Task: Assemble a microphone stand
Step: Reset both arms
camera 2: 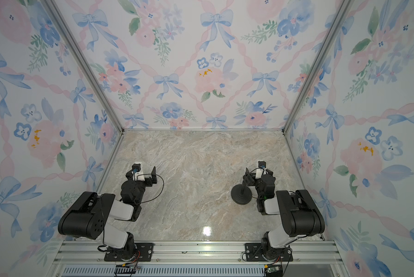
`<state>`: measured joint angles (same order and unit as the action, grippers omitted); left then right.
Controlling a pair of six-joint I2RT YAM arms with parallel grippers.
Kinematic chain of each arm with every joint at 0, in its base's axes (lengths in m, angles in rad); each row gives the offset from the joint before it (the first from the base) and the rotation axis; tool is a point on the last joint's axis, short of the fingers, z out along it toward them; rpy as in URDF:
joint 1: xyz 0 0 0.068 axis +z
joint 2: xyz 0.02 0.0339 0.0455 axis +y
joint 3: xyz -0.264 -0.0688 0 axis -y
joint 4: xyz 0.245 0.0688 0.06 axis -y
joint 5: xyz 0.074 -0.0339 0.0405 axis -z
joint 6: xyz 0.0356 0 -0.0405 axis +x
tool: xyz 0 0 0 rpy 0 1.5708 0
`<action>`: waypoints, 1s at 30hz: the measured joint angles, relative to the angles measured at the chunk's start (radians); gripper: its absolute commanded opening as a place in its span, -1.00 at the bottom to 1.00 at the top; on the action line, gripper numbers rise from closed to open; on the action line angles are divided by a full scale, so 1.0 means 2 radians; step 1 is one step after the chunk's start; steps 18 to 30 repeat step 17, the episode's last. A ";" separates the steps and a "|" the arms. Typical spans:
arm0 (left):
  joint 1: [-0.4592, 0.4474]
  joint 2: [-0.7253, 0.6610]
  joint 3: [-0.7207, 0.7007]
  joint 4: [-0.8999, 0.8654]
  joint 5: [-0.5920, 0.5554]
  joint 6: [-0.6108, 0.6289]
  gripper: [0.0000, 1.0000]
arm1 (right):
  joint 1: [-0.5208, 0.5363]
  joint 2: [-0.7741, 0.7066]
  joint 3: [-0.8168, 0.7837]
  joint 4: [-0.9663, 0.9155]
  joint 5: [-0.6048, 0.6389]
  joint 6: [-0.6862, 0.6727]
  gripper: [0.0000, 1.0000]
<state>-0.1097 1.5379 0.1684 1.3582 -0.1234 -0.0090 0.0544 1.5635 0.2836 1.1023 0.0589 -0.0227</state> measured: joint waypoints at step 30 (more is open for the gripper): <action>-0.002 0.000 0.000 0.001 -0.006 0.000 0.96 | -0.003 0.000 0.038 -0.060 0.002 0.004 0.98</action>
